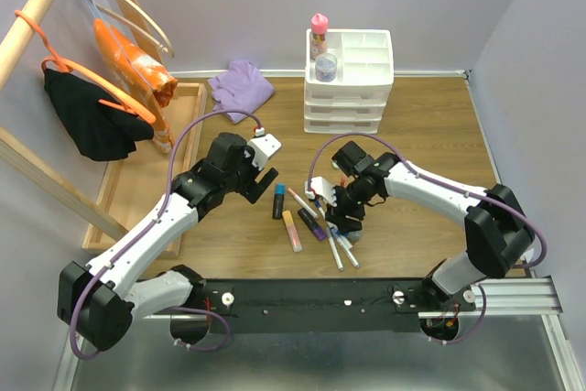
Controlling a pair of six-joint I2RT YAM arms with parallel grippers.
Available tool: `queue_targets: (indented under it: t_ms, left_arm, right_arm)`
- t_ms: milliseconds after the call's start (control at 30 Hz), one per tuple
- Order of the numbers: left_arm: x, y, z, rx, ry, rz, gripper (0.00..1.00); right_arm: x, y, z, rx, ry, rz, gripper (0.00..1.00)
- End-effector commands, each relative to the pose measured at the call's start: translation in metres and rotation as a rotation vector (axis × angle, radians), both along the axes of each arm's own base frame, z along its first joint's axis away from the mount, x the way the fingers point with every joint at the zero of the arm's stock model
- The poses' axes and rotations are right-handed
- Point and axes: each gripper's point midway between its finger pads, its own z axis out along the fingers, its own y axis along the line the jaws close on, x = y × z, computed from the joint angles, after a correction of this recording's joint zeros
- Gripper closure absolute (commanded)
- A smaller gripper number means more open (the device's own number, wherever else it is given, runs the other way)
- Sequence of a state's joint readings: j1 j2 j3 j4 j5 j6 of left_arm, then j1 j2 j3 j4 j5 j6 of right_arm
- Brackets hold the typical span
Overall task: Sort the stationery into containers
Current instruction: Pick up the pen from the center of the board.
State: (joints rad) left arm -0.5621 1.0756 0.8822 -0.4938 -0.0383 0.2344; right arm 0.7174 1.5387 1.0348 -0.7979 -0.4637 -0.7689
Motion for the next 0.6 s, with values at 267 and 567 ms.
queue_targets:
  t_ms: [267,567]
  left_arm:
    - [-0.004,0.001,-0.017,-0.007,0.067,0.04,0.07]
    - [0.004,-0.021,-0.033,-0.054,0.25,0.133,0.24]
  right_arm:
    - [0.003,0.009,-0.004,0.013,-0.01,0.004,0.36]
    - [0.017,0.01,0.007,0.032,-0.089,-0.067,0.36]
